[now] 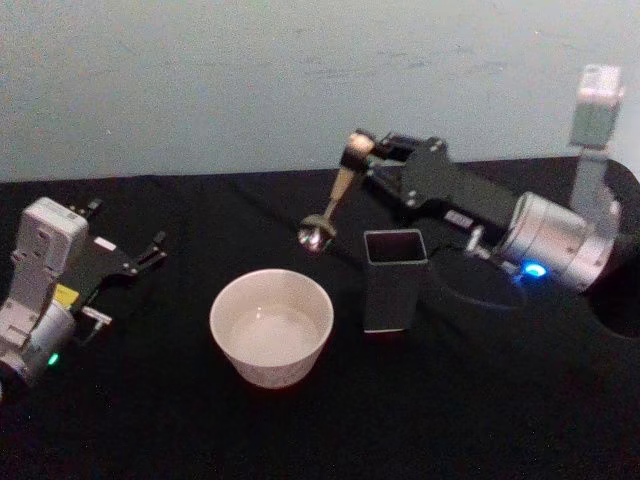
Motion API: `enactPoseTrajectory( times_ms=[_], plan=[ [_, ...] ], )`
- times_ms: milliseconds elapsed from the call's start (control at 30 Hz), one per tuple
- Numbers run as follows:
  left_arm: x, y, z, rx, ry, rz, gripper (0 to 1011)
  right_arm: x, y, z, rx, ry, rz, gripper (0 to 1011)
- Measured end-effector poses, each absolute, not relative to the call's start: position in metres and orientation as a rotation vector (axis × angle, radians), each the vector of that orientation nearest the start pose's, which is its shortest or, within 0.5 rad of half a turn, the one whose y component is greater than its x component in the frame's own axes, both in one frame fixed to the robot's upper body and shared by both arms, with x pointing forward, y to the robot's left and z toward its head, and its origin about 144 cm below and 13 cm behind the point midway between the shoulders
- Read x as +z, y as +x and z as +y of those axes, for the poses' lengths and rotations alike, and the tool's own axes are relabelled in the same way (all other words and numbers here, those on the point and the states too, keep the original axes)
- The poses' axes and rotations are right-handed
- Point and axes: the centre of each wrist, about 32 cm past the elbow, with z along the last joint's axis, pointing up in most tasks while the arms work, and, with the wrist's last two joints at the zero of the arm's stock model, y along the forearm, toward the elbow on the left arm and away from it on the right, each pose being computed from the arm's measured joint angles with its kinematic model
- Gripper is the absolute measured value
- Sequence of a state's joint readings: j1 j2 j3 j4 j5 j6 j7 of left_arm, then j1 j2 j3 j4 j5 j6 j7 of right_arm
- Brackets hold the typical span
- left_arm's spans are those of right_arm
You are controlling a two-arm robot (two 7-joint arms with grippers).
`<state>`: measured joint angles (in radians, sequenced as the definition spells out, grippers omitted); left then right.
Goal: Pick up the stirring spoon with one hand, stir inside the cup, then place it back in its original position.
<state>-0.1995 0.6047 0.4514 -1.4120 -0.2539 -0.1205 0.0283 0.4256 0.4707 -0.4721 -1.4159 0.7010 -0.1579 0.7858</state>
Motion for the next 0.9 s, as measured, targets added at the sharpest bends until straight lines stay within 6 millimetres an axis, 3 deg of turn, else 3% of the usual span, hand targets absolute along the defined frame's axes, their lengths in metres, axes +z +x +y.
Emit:
enactPoseTrajectory(
  times_ms=[400, 900],
  plan=[
    [1.140, 0.489, 0.310, 1.248, 0.305, -0.285, 1002, 1.189, 0.549, -0.223, -0.354, 0.133, -0.117, 205],
    [1.140, 0.489, 0.310, 1.248, 0.305, -0.285, 1001, 1.156, 0.556, -0.204, -0.321, 0.089, -0.126, 205]
  ],
)
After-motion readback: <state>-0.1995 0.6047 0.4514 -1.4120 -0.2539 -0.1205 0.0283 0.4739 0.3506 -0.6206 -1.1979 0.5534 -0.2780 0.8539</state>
